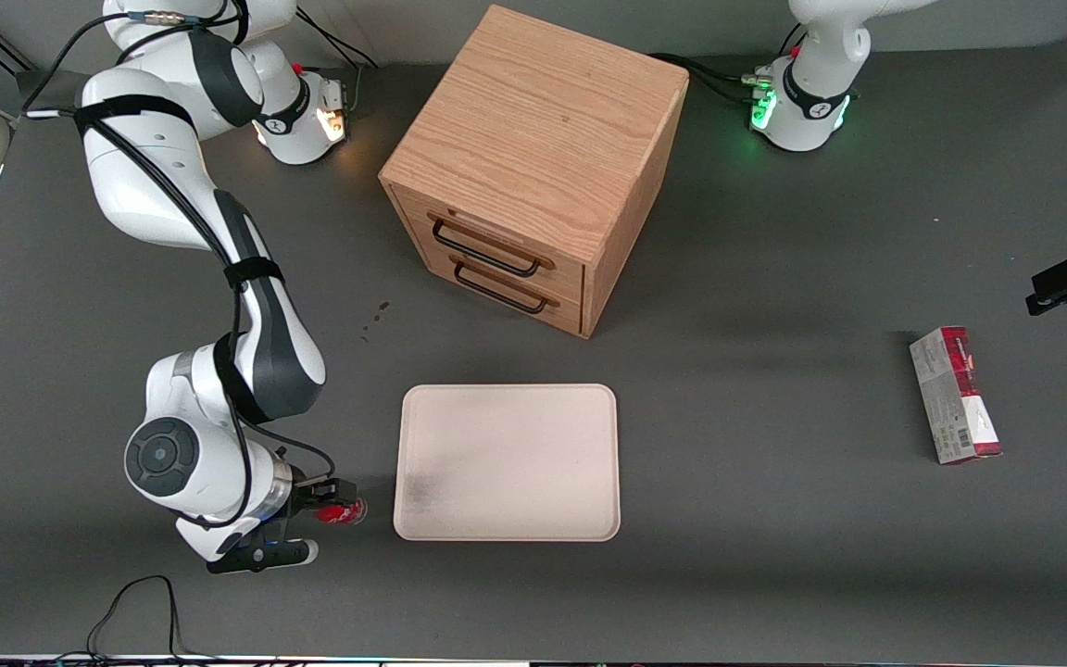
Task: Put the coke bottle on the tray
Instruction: 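Lower the open right gripper around the bottle and close it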
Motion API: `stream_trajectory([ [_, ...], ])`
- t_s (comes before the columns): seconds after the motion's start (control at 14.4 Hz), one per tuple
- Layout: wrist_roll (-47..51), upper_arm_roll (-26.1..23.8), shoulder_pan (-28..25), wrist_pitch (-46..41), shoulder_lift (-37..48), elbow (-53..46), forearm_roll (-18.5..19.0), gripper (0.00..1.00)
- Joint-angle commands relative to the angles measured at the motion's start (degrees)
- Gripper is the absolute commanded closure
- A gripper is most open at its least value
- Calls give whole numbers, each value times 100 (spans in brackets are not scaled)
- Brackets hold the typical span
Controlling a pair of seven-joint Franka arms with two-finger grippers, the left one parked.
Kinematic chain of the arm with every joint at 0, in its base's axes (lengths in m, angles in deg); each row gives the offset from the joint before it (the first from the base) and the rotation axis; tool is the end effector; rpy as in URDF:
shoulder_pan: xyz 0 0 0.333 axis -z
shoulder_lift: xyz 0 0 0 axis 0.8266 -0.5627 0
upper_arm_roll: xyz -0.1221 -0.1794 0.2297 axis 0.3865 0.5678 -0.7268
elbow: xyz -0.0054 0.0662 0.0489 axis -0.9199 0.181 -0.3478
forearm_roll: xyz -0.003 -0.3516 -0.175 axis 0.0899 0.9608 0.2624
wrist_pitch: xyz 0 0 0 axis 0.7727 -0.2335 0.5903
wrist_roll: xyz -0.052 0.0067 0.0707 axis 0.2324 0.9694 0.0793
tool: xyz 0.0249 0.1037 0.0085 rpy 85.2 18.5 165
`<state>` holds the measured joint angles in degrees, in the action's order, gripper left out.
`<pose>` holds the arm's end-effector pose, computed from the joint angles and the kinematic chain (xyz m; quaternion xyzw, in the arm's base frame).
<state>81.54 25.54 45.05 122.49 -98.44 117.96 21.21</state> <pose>0.7714 0.1802 0.3195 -0.9984 -0.0479 -0.0295 0.0022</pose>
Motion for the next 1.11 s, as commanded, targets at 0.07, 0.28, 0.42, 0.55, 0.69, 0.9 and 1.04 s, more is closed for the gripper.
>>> stream_trajectory([
  [0.07,143,-4,-19,-123,3,-88,118,24],
  [0.28,117,-4,-19,-132,3,-88,126,77],
  [0.42,108,-4,-19,-237,3,-88,126,99],
  [0.55,99,-4,-10,-307,12,-97,126,100],
  [0.69,91,-4,-10,-421,64,-106,126,100],
  [0.9,73,5,-10,-842,196,-158,205,100],
  [1.04,73,-4,-10,-1185,485,-167,206,100],
])
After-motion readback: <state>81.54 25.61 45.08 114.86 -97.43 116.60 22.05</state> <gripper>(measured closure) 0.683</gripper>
